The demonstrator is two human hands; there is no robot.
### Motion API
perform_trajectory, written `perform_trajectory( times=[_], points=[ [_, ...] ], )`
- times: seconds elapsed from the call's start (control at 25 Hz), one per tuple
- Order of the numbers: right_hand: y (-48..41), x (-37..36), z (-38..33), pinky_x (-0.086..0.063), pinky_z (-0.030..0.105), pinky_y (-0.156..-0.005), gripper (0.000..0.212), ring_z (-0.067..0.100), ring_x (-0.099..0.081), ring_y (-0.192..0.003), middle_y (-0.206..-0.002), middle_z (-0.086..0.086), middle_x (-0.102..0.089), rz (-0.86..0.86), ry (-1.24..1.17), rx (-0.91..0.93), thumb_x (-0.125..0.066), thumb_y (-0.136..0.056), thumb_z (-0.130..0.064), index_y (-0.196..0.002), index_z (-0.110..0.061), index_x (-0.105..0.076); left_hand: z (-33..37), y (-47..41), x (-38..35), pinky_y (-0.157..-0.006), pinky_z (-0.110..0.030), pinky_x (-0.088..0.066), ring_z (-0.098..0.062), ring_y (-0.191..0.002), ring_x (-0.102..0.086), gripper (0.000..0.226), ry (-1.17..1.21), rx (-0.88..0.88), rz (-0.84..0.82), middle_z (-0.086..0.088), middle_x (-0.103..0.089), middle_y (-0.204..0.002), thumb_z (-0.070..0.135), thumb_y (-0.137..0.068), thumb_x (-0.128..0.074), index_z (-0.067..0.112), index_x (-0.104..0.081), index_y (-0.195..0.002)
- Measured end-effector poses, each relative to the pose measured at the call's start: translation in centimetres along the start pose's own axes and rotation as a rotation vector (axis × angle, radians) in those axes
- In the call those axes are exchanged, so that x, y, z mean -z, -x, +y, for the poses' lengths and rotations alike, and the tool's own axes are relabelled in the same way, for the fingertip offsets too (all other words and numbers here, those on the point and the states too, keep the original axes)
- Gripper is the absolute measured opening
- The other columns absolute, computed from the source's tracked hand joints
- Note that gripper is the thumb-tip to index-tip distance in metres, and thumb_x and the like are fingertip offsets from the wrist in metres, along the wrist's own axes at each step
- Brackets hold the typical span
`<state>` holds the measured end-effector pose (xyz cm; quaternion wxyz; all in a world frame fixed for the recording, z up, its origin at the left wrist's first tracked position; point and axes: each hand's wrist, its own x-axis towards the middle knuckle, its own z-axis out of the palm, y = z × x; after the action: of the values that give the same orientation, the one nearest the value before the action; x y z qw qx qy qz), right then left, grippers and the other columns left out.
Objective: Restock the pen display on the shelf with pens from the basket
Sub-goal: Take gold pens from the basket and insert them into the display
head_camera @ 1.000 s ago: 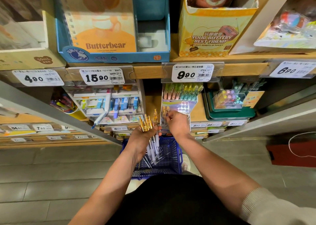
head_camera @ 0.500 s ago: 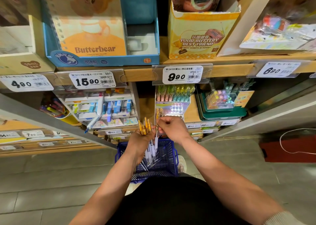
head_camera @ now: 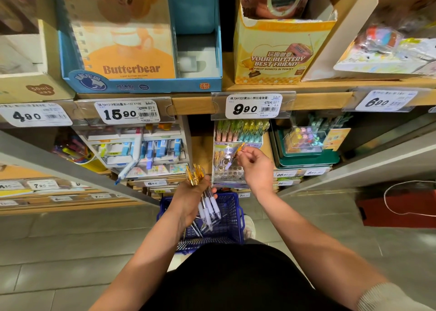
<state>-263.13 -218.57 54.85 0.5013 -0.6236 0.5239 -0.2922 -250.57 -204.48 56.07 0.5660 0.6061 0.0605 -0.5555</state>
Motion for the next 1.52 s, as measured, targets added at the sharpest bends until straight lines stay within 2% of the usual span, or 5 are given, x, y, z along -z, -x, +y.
perform_trajectory(
  times=[0.36, 0.48, 0.72, 1.08, 1.52],
  points=[
    [-0.6, -2.1, 2.3, -0.053, 0.01, -0.087, 0.02, -0.008, -0.066, -0.087, -0.098, -0.013, -0.074, -0.135, 0.26, 0.045, -0.07, -0.095, -0.017, -0.115, -0.016, -0.073, 0.8, 0.4, 0.3, -0.084, -0.045, -0.062, -0.029, -0.081, -0.07, 0.02, 0.044, 0.055, -0.017, -0.015, -0.069, -0.097, 0.006, -0.099, -0.061, -0.004, -0.065, -0.116],
    [-0.8, -2.7, 2.9, -0.05, 0.004, -0.065, 0.012, -0.013, -0.062, -0.063, -0.099, -0.013, -0.076, -0.19, 0.449, 0.053, -0.068, -0.096, -0.022, -0.104, -0.023, -0.076, 1.1, 0.5, 0.3, -0.078, -0.043, -0.063, -0.029, -0.081, -0.071, 0.022, 0.049, 0.064, -0.039, -0.016, -0.068, -0.095, 0.003, -0.098, -0.06, -0.006, -0.065, -0.118],
    [-0.7, -3.2, 2.8, -0.052, 0.022, -0.063, 0.016, 0.009, -0.066, -0.065, -0.087, -0.004, -0.078, -0.203, 0.614, -0.041, -0.066, -0.097, -0.025, -0.085, -0.023, -0.076, 1.0, 0.7, 0.5, -0.073, -0.037, -0.061, -0.026, -0.079, -0.073, 0.009, -0.008, 0.016, -0.059, -0.012, -0.072, -0.088, 0.003, -0.094, -0.067, -0.001, -0.068, -0.102],
    [3.0, -2.0, -1.4, -0.057, 0.019, -0.07, 0.019, 0.01, -0.073, -0.072, -0.091, -0.004, -0.078, -0.568, -0.083, -0.282, -0.075, -0.09, -0.035, -0.102, -0.02, -0.075, -0.2, 0.6, 0.0, -0.1, -0.049, -0.054, -0.032, -0.096, -0.073, 0.014, -0.173, -0.137, -0.052, -0.015, -0.078, -0.101, 0.009, -0.088, -0.074, 0.007, -0.076, -0.102],
    [1.2, 1.4, -1.0, -0.058, 0.019, -0.075, 0.013, 0.011, -0.074, -0.076, -0.081, -0.004, -0.078, -0.12, -0.181, -0.046, -0.077, -0.089, -0.016, -0.092, -0.027, -0.072, 0.5, 0.8, 1.0, -0.065, -0.033, -0.063, -0.022, -0.071, -0.074, 0.007, -0.003, -0.065, 0.005, -0.014, -0.07, -0.091, 0.002, -0.098, -0.061, 0.0, -0.061, -0.105]
  ],
)
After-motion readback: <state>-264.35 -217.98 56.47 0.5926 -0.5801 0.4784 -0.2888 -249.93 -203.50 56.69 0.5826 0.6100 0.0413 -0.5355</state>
